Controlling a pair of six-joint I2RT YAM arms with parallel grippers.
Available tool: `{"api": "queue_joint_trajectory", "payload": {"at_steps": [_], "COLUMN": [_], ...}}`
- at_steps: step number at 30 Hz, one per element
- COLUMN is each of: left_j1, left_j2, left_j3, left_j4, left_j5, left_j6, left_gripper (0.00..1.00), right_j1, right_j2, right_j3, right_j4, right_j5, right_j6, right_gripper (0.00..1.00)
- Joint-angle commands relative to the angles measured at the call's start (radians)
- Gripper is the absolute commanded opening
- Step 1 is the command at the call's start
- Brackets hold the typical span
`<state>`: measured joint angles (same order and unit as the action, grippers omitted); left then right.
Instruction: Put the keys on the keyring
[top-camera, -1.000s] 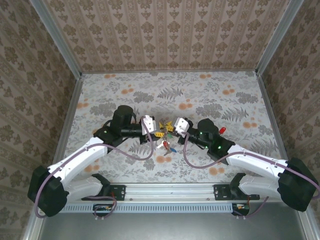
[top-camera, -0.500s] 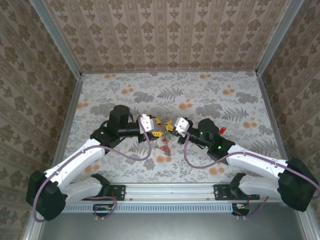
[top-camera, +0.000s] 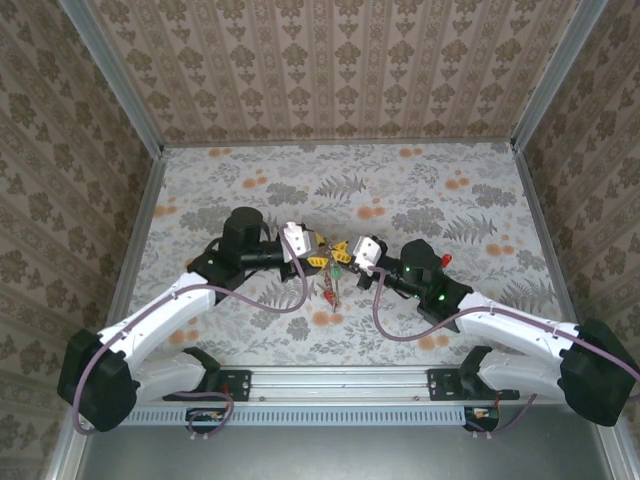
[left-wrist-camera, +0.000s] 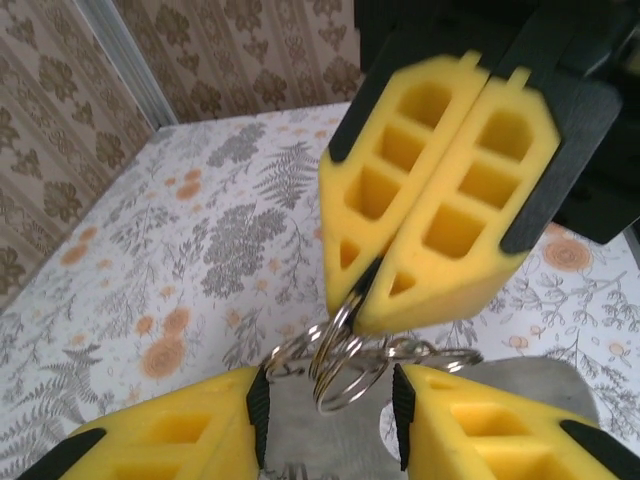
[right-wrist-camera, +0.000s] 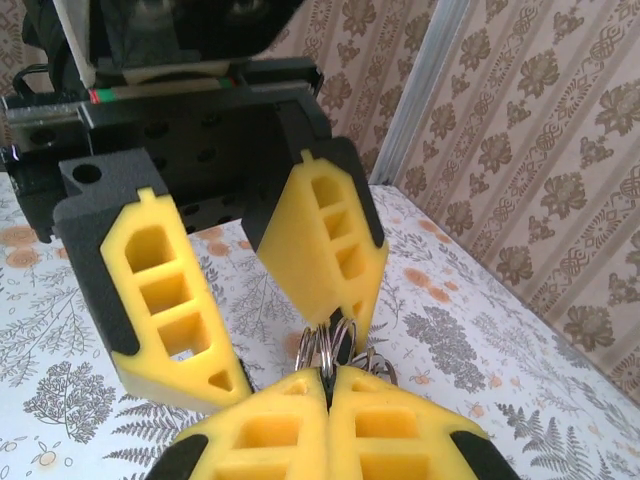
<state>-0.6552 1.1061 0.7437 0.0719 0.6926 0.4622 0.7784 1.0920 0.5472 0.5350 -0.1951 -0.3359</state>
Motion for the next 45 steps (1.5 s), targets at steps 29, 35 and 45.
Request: {"api": "queue_joint_trajectory", "payload": {"at_steps": [29, 35, 45], "left_j1": [-0.073, -0.080, -0.033], "left_j2": [-0.097, -0.127, -0.238], "left_j3": [-0.101, -0.124, -0.156], "left_j4": [0.031, 0.034, 0.015], "left_j5": [-0.030, -0.098, -0.144], "left_j6": [0.007, -0.020, -0.018], "left_gripper": [0.35, 0.42, 0.54], "right_j1": [-0.005, -0.004, -0.005], "right_j2": [0.005, 0.019, 0.031], "right_j3": [0.003, 0.006, 0.005], "right_j4": [0.105, 0.111, 0.114], "right_j5": [0.100, 0.100, 0.093], "right_j6": [0.095, 0.101, 0.091], "right_gripper": [0.00, 0.00, 0.00]}}
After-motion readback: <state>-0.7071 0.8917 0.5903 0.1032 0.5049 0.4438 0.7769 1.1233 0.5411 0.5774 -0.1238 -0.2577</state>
